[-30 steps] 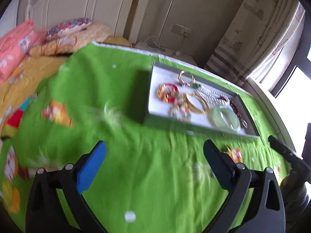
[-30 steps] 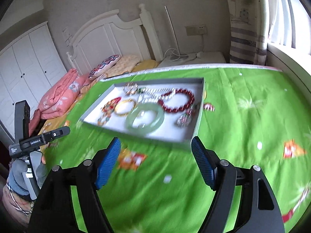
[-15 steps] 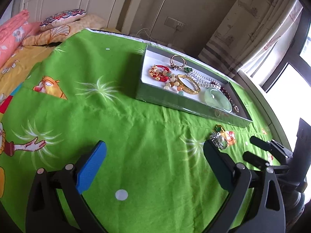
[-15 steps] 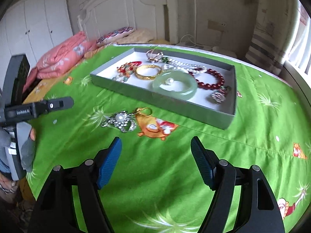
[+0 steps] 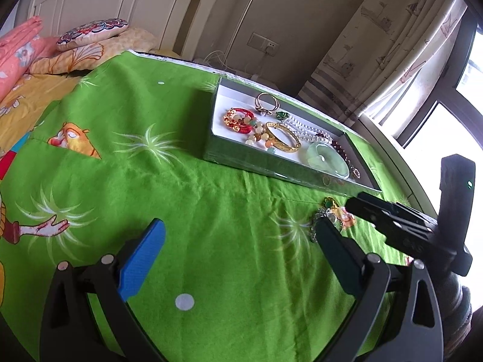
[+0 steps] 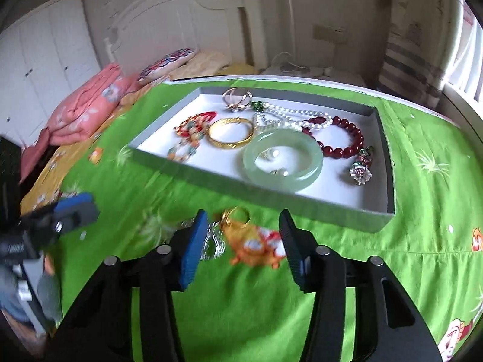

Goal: Organize jewelry
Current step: 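Grasp the gold ring with the green stone with the right tool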

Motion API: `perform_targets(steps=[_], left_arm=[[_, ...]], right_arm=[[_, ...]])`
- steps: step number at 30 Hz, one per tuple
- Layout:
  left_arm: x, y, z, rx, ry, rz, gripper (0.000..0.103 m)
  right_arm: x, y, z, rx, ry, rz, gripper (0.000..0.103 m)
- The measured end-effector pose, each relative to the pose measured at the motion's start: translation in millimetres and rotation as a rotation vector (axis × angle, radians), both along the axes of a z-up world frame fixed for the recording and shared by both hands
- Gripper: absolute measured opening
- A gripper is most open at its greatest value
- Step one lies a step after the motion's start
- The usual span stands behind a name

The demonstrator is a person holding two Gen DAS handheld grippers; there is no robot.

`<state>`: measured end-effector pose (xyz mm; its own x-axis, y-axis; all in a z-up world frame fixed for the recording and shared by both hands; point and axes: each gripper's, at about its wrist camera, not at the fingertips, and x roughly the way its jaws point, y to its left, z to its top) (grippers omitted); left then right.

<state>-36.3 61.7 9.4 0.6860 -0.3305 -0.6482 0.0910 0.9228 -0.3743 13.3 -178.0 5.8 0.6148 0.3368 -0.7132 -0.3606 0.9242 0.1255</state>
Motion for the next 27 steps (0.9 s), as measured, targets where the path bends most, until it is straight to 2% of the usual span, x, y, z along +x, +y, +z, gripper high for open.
perform_targets(steps=[2,6,11,16,22,27], left_arm=[[0,0,0,-0.002,-0.001,-0.001,0.099],[0,1,0,-0.004,-0.001,-0.004,0.099],[0,1,0,-0.005,0.000,-0.003,0.099],[1,1,-1,-0.006,0.003,-0.002,0.099],[1,1,-1,-0.009,0.004,-0.002,0.099],[1,0,-2,-0.009,0.007,0.001,0.099]], right_arm=[[7,6,-3,-0.008,0.011,-0.021,0.042],[15,13,-8,0.018,0.037,-0.057,0.043],[16,29,-14,-0.099,0.023,-0.065,0.043],[12,18,-16,-0.180,0.012,-0.082,0.043],[0,-7,-18,-0.175,0.024,-0.088,0.043],[2,6,-17,-0.156,0.019,-0.038,0.043]])
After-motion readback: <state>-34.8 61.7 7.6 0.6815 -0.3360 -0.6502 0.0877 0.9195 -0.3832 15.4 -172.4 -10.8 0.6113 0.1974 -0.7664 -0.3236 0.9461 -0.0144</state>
